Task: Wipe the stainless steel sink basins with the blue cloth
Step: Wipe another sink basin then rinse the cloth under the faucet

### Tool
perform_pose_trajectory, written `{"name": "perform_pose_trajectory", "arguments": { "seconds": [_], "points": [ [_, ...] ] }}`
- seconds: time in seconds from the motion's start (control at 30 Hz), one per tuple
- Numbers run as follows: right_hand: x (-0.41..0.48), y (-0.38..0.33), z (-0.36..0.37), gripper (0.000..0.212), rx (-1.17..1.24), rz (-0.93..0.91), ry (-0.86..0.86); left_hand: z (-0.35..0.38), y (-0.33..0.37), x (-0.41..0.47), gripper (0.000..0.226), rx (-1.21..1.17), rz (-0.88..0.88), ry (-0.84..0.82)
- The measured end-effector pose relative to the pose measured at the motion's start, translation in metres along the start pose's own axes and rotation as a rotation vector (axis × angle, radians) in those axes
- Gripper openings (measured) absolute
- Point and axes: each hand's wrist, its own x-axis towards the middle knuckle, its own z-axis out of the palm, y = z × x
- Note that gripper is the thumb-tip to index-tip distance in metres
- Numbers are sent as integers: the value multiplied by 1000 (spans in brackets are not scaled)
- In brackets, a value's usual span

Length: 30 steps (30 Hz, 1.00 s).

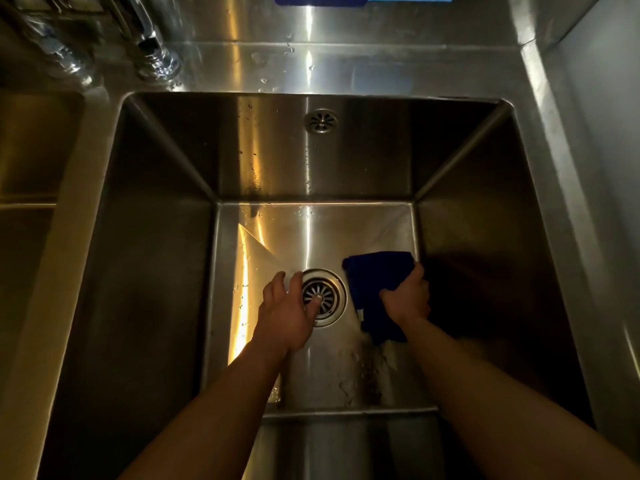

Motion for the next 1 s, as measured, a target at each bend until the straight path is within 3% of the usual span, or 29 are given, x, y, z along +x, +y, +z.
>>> {"name": "perform_pose_trajectory", "arguments": {
  "seconds": [0.1, 0.17, 0.23, 0.27, 0.4, 0.53, 0.67, 0.8, 1.0],
  "points": [
    [-13, 3, 6, 86, -316, -70, 105, 6, -1, 0, 62, 8, 3, -10],
    [-19, 3, 11, 81, -579, -309, 180, 8, -4, 1, 62, 29, -7, 0],
    [-21, 7, 17, 74, -735, -577, 72, 9, -9, 3, 64, 101, -9, 43],
    [-21, 10, 20, 73, -772, -624, -3, 9, -13, 4, 66, 146, -8, 65],
    [-22, 26, 28, 72, -729, -534, -106, 5, -42, 14, 81, 304, 24, 32],
    [-21, 38, 22, 63, -781, -585, -57, 6, -66, 32, 96, 335, -5, -74],
    [-16, 49, 21, 75, -839, -593, -6, 9, -75, 45, 108, 367, -13, -137],
    [-19, 60, 30, 76, -807, -543, -149, 11, -84, 47, 117, 404, -45, -203],
    [-51, 79, 22, 83, -1040, -457, -402, 13, -85, 43, 119, 411, -36, -180]
  ]
}}
